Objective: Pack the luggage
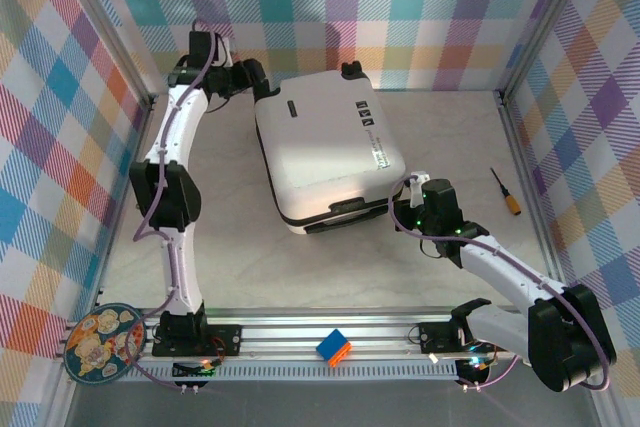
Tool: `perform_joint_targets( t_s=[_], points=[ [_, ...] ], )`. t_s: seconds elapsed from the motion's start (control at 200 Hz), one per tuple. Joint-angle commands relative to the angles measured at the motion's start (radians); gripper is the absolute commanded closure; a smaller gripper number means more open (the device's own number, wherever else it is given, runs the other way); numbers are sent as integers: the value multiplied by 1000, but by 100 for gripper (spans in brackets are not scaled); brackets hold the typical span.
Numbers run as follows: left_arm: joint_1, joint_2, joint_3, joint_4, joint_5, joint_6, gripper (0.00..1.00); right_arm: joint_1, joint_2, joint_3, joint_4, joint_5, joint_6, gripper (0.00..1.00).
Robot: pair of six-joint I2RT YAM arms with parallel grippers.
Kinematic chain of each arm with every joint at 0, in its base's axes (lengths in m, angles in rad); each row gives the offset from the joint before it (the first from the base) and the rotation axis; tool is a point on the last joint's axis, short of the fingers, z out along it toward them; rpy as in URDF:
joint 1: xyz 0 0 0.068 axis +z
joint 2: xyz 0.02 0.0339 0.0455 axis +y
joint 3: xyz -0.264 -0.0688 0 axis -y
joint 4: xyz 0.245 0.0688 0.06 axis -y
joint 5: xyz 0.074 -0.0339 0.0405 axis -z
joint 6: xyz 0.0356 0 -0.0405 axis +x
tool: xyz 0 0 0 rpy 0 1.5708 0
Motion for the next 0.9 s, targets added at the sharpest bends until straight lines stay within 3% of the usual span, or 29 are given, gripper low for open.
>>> perform_joint_targets(
  t_s=[0.0, 0.22, 0.43, 0.585, 0.725, 0.895],
  points=[
    [-7, -137, -51, 5, -69, -4, 30, 10, -30, 36, 109, -17, -21, 100],
    [-189, -255, -163, 119, 35, -34, 28, 14, -15, 44, 109, -20, -24, 100],
    [-481, -239, -146, 153, 10, 11, 26, 18, -24, 49, 94, -17, -27, 100],
    [-647, -162, -88, 182, -13, 33, 25, 19, -31, 50, 84, -12, -28, 100],
    [-724, -60, -35, 256, 0, 4, 25, 20, -35, 50, 84, -14, -28, 100],
    [-739, 69, 24, 375, 53, -89, 26, 21, -50, 43, 76, -12, -28, 100]
  ],
)
